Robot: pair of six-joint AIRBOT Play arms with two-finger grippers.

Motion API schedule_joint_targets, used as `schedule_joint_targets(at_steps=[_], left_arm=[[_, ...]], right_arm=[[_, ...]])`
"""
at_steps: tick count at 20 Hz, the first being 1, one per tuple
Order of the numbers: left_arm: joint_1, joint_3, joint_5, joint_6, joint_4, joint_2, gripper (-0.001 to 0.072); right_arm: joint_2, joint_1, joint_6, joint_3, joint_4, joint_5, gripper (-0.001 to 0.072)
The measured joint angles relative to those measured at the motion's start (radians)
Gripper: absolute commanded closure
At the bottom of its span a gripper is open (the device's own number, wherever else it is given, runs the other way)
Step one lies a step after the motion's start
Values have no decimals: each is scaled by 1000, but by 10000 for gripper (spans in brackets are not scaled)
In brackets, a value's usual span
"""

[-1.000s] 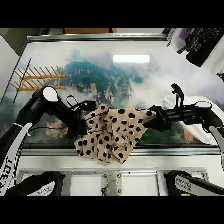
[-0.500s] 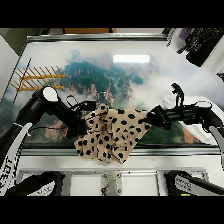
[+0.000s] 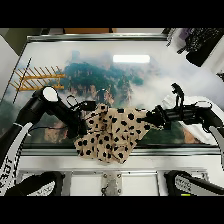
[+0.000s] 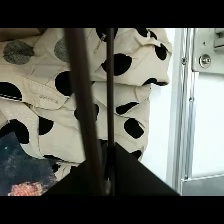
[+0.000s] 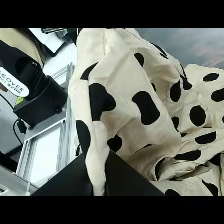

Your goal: Fold the clothes and pants, and hang the long-sleeved shirts on hangers.

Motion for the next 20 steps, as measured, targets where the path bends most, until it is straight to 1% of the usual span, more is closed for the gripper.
schedule_joint_targets(at_steps=[2,3,4,5,6,8,14,17,20], left_arm=[[0,0,0,0,0,0,697],[0,0,0,0,2,0,668],[0,0,1,1,3,0,438],[0,0,12,2,-5,0,305],[-1,2,25,-9,-16,0,307],[0,1,22,-37,15,1,307],[0,1,47,-123,29,4,307],[9,1,97,-157,33,30,306],[54,1,145,-206,32,76,305]], right_arm=[[0,0,0,0,0,0,705],[0,0,0,0,0,0,705],[0,0,0,0,0,0,705],[0,1,8,-1,0,-4,706],[-1,2,8,-1,-5,-5,706],[-1,1,7,-1,-1,-4,707],[-1,1,1,-1,-1,-1,708],[-1,1,0,-1,-1,-1,708],[-1,1,0,-1,-1,-1,708]])
